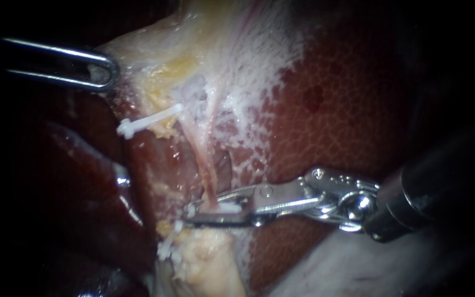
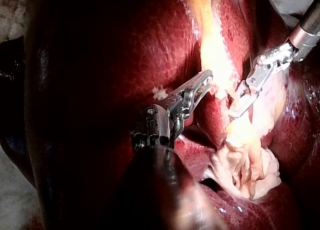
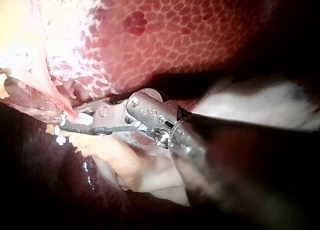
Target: Going back first clip right tube
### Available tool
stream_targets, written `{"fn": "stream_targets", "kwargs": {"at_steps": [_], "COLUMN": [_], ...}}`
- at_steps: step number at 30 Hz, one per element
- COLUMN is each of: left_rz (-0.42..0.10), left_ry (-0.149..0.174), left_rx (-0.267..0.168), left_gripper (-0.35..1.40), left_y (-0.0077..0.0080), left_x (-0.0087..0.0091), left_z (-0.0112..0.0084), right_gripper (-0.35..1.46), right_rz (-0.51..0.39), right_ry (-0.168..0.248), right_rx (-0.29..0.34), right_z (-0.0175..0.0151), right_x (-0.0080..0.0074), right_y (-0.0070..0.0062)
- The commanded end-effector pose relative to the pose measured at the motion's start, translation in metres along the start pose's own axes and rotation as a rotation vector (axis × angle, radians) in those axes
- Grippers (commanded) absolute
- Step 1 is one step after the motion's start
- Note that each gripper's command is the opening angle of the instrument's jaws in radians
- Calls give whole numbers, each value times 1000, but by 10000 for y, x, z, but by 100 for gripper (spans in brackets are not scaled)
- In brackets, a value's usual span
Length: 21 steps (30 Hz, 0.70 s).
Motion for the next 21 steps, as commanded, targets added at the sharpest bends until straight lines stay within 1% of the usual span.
{"fn": "stream_targets", "kwargs": {"at_steps": [1, 21], "left_rz": [2, 1], "left_ry": [1, 0], "left_rx": [0, -2], "left_gripper": [-35, -35], "left_y": [0, -2], "left_x": [0, 1], "left_z": [0, -1], "right_gripper": [-35, -35], "right_rz": [0, 0], "right_ry": [0, 0], "right_rx": [0, 0], "right_z": [0, -1], "right_x": [0, 0], "right_y": [0, 1]}}
